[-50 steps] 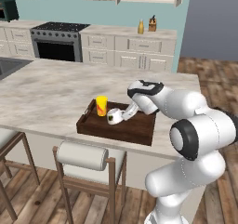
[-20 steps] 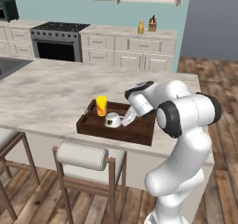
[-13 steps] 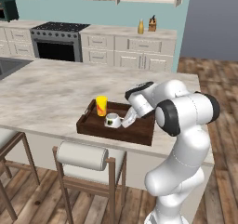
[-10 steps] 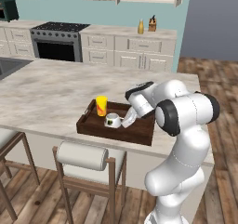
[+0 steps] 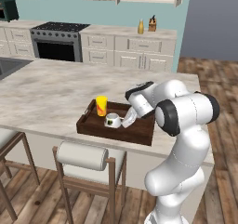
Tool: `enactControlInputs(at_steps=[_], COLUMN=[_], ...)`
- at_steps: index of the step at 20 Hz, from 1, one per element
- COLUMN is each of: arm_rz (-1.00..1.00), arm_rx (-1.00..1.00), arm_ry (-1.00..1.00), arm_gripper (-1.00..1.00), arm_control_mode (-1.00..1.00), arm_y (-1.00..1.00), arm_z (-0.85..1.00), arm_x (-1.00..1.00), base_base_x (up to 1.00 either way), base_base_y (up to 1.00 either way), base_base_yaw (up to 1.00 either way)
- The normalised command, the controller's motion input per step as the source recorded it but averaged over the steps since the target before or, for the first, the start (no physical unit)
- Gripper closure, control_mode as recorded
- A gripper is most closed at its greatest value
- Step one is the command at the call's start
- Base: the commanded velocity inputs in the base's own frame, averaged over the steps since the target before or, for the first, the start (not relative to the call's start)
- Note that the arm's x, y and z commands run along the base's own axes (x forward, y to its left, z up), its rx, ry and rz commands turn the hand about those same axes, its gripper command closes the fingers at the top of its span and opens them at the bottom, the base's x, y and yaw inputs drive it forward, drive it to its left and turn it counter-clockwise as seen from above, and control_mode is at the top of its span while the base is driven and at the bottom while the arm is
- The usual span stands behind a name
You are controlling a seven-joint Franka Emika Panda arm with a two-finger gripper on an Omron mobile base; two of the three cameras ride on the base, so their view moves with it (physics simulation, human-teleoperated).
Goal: There is a tray on the dining counter. Grab the cup, mug, and pitcher and place them on the tray. The pitcher may be placed next to the tray if it cannot fit the tray.
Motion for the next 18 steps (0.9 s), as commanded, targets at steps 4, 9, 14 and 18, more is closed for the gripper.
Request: enactControlInputs(at_steps=[4,9,14,18], arm_rz=[0.00,0.00,0.00,0.00], arm_rx=[0.00,0.00,0.00,0.00], arm_ry=[0.00,0.00,0.00,0.00], arm_gripper=[-1.00,-1.00,-1.00,-1.00], arm_control_mode=[-1.00,-1.00,-1.00,-1.00], arm_y=[0.00,0.00,0.00,0.00], arm_z=[0.00,0.00,0.00,0.00], arm_x=[0.00,0.00,0.00,0.00], base_base_x=[0.00,0.00,0.00,0.00], base_base_y=[0.00,0.00,0.00,0.00], base_base_yaw=[0.00,0.00,0.00,0.00])
